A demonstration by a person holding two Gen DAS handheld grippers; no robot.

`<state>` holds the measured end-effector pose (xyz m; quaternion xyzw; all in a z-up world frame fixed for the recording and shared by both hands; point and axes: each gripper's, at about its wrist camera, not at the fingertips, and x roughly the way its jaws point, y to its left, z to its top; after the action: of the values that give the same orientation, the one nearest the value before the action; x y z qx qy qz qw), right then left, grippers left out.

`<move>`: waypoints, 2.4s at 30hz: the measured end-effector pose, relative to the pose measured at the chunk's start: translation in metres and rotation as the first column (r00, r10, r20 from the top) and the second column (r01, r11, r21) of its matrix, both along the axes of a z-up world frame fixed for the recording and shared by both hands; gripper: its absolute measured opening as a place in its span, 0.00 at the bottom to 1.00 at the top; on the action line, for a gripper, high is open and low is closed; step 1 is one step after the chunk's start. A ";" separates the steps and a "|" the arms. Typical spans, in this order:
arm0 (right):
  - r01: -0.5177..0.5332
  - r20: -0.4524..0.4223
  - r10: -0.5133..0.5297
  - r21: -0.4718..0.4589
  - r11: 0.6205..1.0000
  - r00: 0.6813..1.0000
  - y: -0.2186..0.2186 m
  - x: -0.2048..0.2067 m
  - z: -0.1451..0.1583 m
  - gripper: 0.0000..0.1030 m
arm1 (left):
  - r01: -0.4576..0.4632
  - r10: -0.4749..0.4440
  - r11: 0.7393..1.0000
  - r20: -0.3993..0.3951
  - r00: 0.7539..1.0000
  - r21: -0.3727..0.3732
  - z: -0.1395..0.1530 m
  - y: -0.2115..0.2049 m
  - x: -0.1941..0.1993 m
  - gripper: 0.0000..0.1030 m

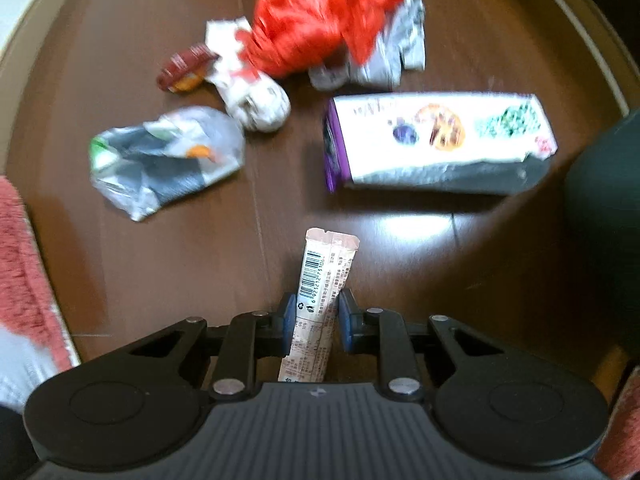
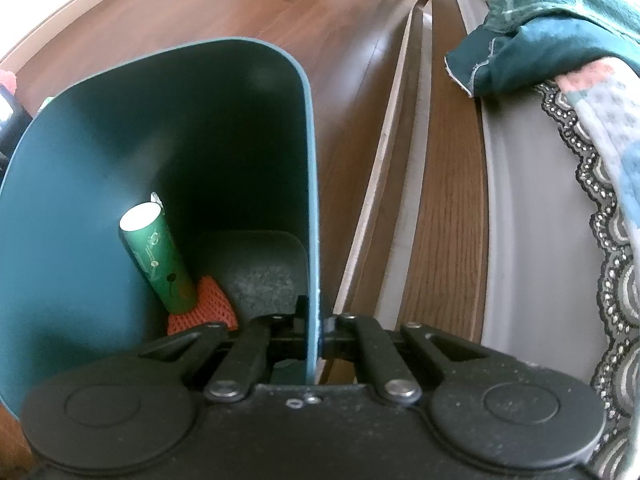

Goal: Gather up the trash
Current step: 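Lift the wrapper stick with the left tool toward the bin, then open the left tool over the teal bin to drop the wrapper stick, then lower the left tool to the white-and-purple lotus snack box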

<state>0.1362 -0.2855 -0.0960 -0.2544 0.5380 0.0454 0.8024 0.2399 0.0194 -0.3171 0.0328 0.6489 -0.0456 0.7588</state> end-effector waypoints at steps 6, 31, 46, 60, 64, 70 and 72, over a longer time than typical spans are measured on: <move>0.028 -0.003 -0.028 -0.012 1.000 1.000 0.003 -0.001 -0.002 0.03 | -0.013 0.015 1.000 0.088 0.996 -0.013 0.072 0.002 -0.003 0.21; -0.024 -0.035 0.024 0.012 1.000 0.999 -0.003 -0.019 -0.001 0.06 | 0.223 -0.165 0.968 0.378 0.911 -0.115 0.300 -0.148 -0.082 0.21; -0.020 -0.054 0.020 0.002 1.000 0.998 -0.003 -0.013 -0.007 0.06 | 0.314 -0.263 0.929 0.250 0.932 -0.195 0.212 -0.209 -0.054 0.21; -0.014 -0.066 0.014 -0.008 1.000 0.998 -0.003 -0.009 -0.011 0.06 | 0.377 -0.326 0.900 0.236 0.915 -0.218 0.184 -0.211 -0.056 0.23; -0.008 -0.070 0.007 -0.010 1.000 0.998 -0.002 -0.008 -0.011 0.06 | 0.401 -0.339 0.889 0.271 0.901 -0.219 0.191 -0.206 -0.063 0.37; -0.013 -0.075 0.011 -0.024 1.000 0.997 0.000 -0.007 -0.014 0.06 | 0.449 -0.365 0.873 0.357 0.860 -0.190 0.213 -0.185 -0.083 0.58; -0.010 -0.077 0.008 -0.025 1.000 0.997 0.001 -0.006 -0.014 0.06 | 0.457 -0.369 0.873 0.382 0.847 -0.171 0.223 -0.172 -0.087 0.58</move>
<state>0.1299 -0.2846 -0.1099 -0.2649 0.5677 0.0518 0.7777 0.1529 -0.1523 -0.0937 0.0822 0.4750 -0.2860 0.8281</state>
